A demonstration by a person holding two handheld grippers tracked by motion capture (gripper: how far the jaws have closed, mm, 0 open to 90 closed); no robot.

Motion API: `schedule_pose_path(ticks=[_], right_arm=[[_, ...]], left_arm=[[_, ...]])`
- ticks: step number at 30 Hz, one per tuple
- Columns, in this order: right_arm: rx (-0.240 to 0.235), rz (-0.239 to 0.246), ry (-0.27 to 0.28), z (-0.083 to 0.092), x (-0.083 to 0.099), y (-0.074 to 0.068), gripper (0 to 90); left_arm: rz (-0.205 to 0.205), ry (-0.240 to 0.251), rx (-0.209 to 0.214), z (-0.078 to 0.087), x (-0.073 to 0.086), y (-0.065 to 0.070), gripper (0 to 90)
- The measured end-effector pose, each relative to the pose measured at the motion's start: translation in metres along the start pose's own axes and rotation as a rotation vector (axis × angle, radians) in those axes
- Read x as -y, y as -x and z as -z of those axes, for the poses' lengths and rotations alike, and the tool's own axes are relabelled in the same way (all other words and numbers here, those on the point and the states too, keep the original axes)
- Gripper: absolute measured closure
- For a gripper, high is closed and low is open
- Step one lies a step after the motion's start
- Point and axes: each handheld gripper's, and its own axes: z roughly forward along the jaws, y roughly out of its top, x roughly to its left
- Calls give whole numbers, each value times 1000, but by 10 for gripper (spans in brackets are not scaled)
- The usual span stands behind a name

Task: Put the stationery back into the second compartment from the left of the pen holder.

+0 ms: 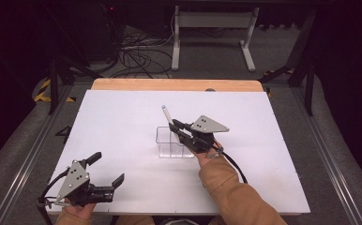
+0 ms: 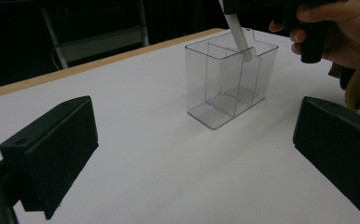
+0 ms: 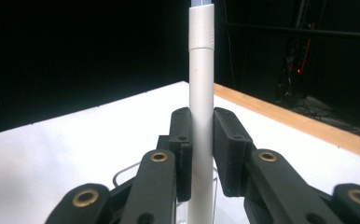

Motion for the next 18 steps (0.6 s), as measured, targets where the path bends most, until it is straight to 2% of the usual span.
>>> schedule_pose_path(ticks=[11,18], right_arm=[[7,-19,-68,1,11,-2,783],[19,8,-94,3,11,-5,779]], left_arm=[[5,0,1,0,0,0,6],[4,3,3,-1,0,0,7]])
